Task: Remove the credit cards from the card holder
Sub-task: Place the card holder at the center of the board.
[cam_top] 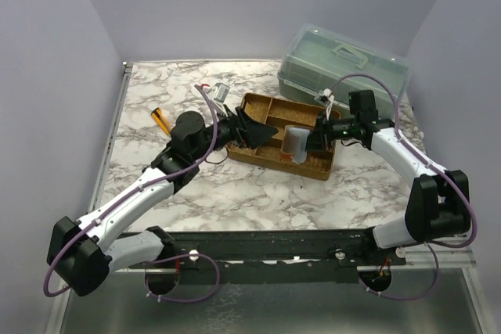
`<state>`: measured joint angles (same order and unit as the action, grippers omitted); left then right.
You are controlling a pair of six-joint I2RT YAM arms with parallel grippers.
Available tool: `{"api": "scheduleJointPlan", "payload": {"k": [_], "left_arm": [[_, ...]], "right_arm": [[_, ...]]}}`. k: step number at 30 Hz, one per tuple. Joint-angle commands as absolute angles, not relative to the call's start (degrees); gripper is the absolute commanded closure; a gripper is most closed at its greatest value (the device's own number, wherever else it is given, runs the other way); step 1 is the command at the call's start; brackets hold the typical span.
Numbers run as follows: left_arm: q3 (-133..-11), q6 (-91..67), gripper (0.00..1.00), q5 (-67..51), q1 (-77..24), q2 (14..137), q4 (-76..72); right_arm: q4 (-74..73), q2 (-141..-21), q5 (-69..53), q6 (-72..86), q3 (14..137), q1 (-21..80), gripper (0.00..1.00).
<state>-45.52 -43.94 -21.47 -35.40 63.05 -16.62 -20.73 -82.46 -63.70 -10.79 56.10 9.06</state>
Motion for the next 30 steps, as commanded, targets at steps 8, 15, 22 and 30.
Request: {"api": "scheduleJointPlan", "payload": {"k": [8, 15, 22, 30], "left_arm": [[-59.1, -48.4, 0.16, -8.4, -52.6, 71.1, -11.8], [-63.9, -44.2, 0.21, 6.6, -62.0, 77.0, -5.9], [-61.7, -46.9, 0.28, 14.9, -63.5, 79.3, -5.6], [-62.7, -50.6, 0.39, 19.0, -63.5, 83.8, -5.7]], "right_arm": [[-19.0, -85.2, -56.1, -7.7, 57.0, 13.9, 1.00], [-17.8, -85.4, -56.0, -5.7, 56.4, 16.0, 1.00], [-17.7, -86.0, -56.0, -5.1, 56.5, 16.8, 1.00], [-17.2, -85.9, -55.0, -4.4, 56.3, 17.0, 1.00]]}}
